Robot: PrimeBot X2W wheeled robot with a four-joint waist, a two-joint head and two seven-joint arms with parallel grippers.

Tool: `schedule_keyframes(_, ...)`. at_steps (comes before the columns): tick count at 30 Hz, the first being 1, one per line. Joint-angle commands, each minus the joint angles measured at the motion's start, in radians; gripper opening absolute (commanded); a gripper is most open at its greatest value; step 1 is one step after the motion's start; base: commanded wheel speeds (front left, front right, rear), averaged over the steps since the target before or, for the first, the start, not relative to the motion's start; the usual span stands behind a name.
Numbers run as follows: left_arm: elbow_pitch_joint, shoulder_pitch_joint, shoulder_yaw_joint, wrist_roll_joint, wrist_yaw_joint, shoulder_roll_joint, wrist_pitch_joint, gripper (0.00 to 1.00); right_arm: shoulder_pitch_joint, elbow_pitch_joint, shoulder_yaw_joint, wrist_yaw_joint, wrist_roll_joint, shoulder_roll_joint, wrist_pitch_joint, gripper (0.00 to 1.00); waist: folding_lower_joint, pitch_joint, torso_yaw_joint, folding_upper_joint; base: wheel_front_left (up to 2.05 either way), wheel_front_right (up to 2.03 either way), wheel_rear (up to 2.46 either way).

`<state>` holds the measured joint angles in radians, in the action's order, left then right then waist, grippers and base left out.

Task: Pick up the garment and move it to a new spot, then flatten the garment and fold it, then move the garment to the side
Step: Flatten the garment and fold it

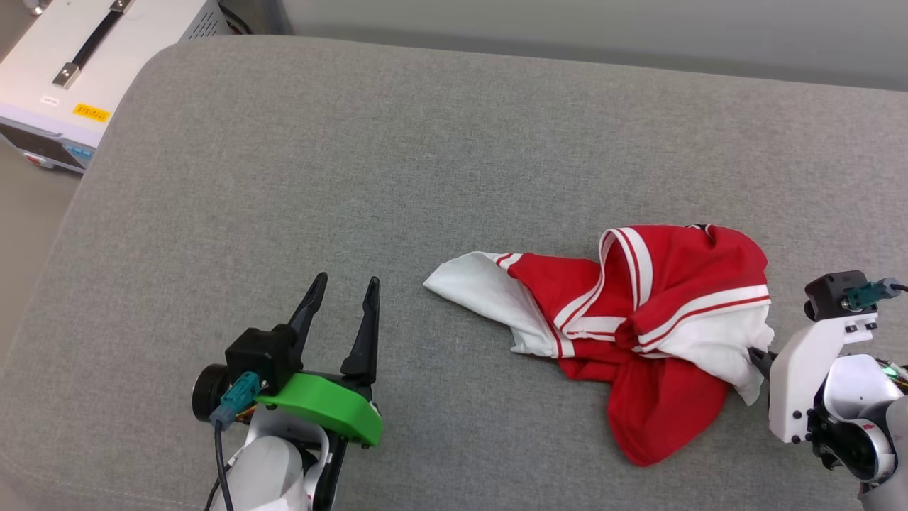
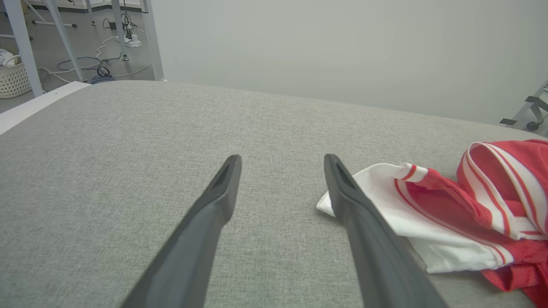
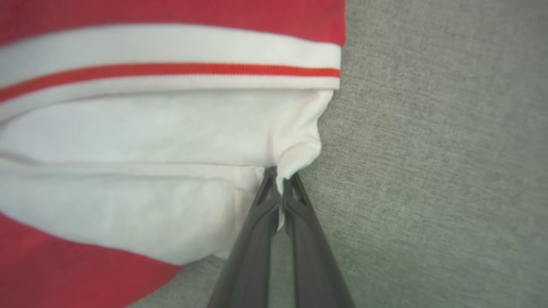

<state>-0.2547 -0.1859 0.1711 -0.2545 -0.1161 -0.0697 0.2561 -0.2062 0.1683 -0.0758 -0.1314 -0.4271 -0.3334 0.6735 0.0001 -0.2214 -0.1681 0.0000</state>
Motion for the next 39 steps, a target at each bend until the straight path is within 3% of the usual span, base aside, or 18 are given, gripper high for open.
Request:
schedule_keyframes(1,-0.004,0.002,-0.005,0.009,-0.005,0.005,0.006,1.00,0.018,-0.002,0.009,0.001,-0.003,-0.014,0.000,0.00,-0.0001,0.024,0.018,0.0000,0.00,0.00,0.00)
schedule_keyframes(11,-0.006,0.011,-0.015,0.013,-0.010,0.011,0.006,1.00,0.108,-0.098,0.113,0.001,0.013,-0.143,0.067,0.00,-0.0001,0.052,0.051,0.0000,0.00,0.00,0.00)
schedule_keyframes(17,-0.006,0.006,-0.013,0.015,-0.012,0.014,0.006,1.00,0.120,-0.031,0.153,0.001,0.129,-0.260,0.033,0.00,-0.0001,0.040,0.051,0.0000,0.00,0.00,0.00)
schedule_keyframes(20,-0.011,0.003,-0.012,0.016,-0.012,0.014,0.006,1.00,0.101,0.044,0.165,0.001,0.182,-0.249,-0.026,0.00,-0.0001,0.038,0.047,0.0000,0.00,0.00,0.00)
schedule_keyframes(21,-0.013,0.003,-0.011,0.016,-0.012,0.015,0.006,1.00,0.093,0.060,0.165,0.001,0.193,-0.241,-0.046,0.46,-0.0001,0.038,0.045,0.0000,0.00,0.00,0.00)
schedule_keyframes(22,-0.014,0.003,-0.010,0.017,-0.013,0.015,0.006,1.00,0.084,0.081,0.170,0.001,0.202,-0.225,-0.067,1.00,-0.0001,0.039,0.043,0.0000,0.00,0.00,0.00)
schedule_keyframes(30,-0.031,0.018,-0.018,0.018,-0.014,0.016,0.006,1.00,0.027,0.141,0.197,0.001,0.226,-0.145,-0.236,1.00,-0.0001,0.080,0.051,0.0000,0.00,0.00,0.00)
schedule_keyframes(33,-0.032,0.026,-0.023,0.015,-0.014,0.016,0.006,1.00,0.025,0.109,0.197,0.001,0.235,-0.129,-0.340,1.00,-0.0001,0.102,0.061,0.0000,0.00,0.00,0.00)
schedule_keyframes(34,-0.030,0.036,-0.024,0.012,-0.014,0.016,0.006,1.00,0.038,0.074,0.211,0.001,0.226,-0.101,-0.426,1.00,-0.0001,0.123,0.072,0.0000,0.00,0.00,0.00)
schedule_keyframes(39,-0.020,0.058,-0.028,0.004,-0.014,0.017,0.006,1.00,0.093,-0.017,0.246,0.001,0.213,-0.020,-0.561,1.00,-0.0001,0.151,0.092,0.0000,0.00,0.00,0.00)
